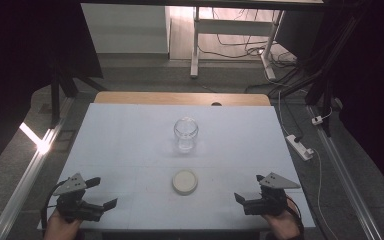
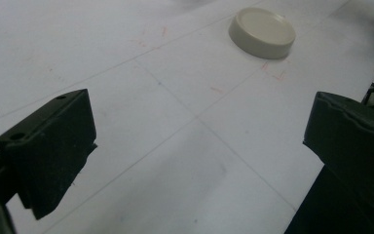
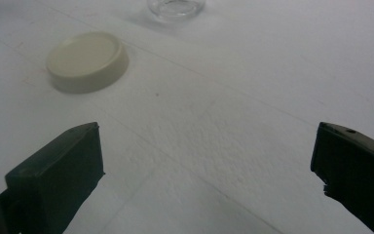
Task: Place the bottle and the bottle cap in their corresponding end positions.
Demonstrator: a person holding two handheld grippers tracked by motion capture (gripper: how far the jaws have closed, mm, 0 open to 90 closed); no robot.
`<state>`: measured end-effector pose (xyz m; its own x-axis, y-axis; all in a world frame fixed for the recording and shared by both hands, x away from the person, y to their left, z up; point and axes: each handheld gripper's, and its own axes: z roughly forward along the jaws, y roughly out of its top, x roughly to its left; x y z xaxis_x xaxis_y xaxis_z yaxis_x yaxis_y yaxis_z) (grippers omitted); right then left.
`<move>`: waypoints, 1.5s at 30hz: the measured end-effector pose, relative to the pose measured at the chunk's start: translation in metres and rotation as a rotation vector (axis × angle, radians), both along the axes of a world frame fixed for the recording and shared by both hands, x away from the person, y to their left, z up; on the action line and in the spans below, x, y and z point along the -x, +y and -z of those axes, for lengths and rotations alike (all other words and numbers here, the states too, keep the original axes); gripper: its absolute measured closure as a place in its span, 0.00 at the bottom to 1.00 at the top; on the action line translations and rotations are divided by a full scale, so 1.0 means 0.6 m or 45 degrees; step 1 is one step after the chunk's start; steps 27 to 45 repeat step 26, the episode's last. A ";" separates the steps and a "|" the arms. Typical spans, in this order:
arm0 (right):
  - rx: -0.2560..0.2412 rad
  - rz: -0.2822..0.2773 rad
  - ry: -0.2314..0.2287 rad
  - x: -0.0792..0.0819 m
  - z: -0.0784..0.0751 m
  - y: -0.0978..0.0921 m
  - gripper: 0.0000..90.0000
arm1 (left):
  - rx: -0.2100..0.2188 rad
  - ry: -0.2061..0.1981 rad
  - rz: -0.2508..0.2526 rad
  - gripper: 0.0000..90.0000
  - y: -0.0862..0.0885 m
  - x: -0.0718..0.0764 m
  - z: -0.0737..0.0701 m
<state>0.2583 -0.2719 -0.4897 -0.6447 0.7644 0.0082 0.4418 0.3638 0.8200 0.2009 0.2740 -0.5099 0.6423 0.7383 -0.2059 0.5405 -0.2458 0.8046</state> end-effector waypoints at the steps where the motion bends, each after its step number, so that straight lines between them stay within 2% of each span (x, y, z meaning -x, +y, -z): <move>1: 0.002 0.011 0.003 0.003 0.001 -0.005 0.00 | 0.003 0.005 -0.006 0.00 0.003 0.002 0.002; 8: 0.012 0.091 0.028 0.022 0.008 -0.036 0.00 | -0.028 0.034 -0.061 0.00 0.020 0.017 0.013; 13: 0.016 0.111 0.050 0.032 0.011 -0.047 0.00 | -0.034 0.060 -0.086 0.00 0.029 0.024 0.019; 16: 0.014 0.129 0.038 0.039 0.009 -0.051 0.00 | -0.034 0.062 -0.087 0.00 0.031 0.029 0.019; 21: 0.017 0.154 0.052 0.046 0.008 -0.058 0.00 | -0.070 0.082 -0.107 0.00 0.033 0.034 0.020; 26: 0.021 0.154 0.066 0.046 0.008 -0.060 0.00 | -0.075 0.098 -0.115 0.00 0.034 0.034 0.020; 45: 0.021 0.154 0.066 0.046 0.008 -0.060 0.00 | -0.075 0.098 -0.115 0.00 0.034 0.034 0.020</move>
